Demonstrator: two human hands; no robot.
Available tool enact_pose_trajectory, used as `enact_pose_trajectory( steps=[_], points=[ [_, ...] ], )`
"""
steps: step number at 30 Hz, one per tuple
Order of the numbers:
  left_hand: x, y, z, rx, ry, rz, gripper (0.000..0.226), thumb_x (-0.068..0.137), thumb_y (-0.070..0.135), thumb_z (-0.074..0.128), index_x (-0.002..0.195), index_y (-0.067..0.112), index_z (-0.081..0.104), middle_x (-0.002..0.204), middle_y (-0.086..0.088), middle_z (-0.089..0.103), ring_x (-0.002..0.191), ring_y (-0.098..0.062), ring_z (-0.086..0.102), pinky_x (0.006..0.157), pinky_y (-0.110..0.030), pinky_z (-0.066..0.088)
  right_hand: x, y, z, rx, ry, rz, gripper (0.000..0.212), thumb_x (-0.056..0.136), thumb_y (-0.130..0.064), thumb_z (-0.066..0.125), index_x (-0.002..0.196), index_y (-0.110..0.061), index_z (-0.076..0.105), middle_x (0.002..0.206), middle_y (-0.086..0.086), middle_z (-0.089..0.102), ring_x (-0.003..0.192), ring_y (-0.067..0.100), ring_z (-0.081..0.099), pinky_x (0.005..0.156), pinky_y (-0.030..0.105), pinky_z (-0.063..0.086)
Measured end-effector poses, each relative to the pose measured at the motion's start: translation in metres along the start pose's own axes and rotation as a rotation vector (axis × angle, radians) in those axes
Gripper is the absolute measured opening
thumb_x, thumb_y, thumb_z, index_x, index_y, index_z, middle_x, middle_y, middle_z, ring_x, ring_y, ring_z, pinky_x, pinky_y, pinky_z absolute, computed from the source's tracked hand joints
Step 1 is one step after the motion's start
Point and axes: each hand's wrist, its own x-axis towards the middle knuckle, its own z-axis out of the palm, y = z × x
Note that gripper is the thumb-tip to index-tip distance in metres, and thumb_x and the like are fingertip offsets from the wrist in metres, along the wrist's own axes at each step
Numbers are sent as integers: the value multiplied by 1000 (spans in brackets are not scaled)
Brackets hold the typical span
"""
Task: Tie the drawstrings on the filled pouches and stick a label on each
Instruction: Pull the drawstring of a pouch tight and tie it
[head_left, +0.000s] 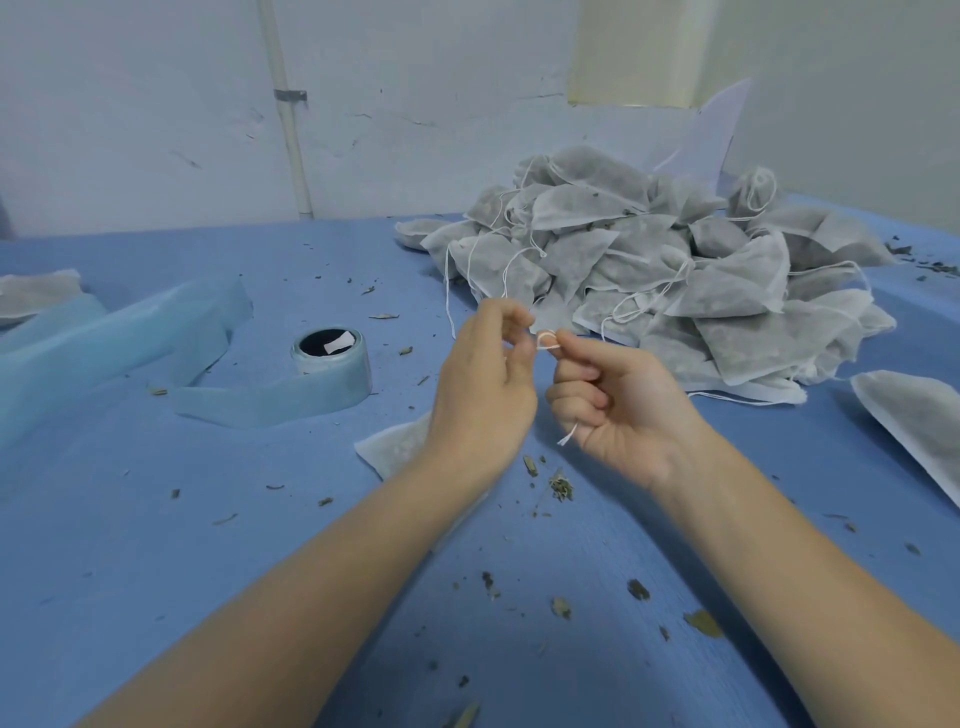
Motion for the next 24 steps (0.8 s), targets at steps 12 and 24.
enact_pose_trajectory(
  steps=[12,24],
  points=[
    [-3,0,-7,422,200,317,9,82,9,68,77,1,67,79,-7,67,89,-29,58,70,-21,36,-2,-3,-4,-536,177,-240,15,87,-11,65,91,3,69,49,-9,35,40,4,26,37,14,25],
    [7,13,-4,25,70,-113,24,89,28,57,68,39,56,82,14,42,101,-11,38,98,-28,31,5,8,-1,-612,69,-491,14,97,-17,52,92,-9,62,90,13,72,87,29,67,90,37,52]
  ],
)
